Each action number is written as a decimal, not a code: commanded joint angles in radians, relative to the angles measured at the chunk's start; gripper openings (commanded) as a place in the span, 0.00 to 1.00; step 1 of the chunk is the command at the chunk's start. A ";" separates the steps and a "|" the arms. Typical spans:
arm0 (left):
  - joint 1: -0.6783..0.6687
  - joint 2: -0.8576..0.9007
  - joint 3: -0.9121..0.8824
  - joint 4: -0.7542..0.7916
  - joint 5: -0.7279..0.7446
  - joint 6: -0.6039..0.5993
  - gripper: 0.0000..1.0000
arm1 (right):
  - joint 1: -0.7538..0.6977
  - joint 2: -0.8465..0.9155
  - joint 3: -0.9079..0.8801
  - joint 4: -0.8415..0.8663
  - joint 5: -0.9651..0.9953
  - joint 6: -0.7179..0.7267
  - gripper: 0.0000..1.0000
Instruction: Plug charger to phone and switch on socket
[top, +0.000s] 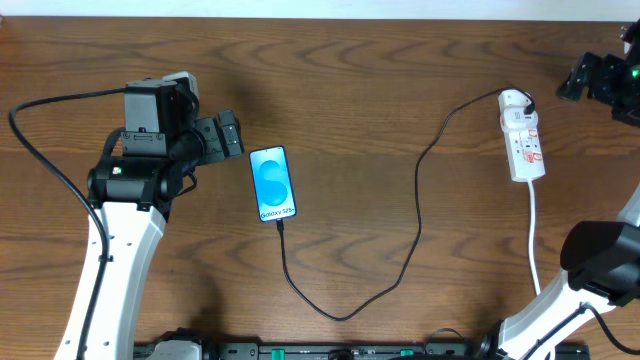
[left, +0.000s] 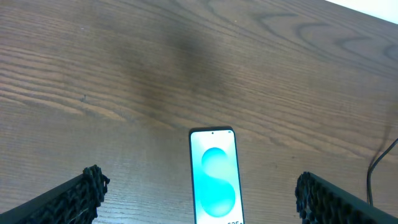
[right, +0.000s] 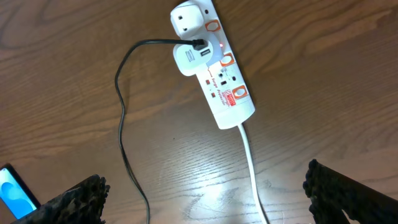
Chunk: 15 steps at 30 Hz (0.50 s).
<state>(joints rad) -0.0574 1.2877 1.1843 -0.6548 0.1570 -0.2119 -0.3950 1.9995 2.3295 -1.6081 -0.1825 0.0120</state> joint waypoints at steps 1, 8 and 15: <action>-0.002 0.001 0.022 -0.003 -0.010 0.009 0.99 | 0.004 -0.013 0.017 -0.002 -0.006 0.010 0.99; -0.002 0.001 0.022 -0.003 -0.010 0.009 0.99 | 0.004 -0.013 0.017 -0.001 -0.006 0.010 0.99; -0.002 0.001 0.022 -0.003 -0.010 0.009 0.99 | 0.004 -0.013 0.017 -0.001 -0.006 0.010 0.99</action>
<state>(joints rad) -0.0574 1.2877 1.1843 -0.6548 0.1570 -0.2119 -0.3950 1.9995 2.3295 -1.6077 -0.1829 0.0120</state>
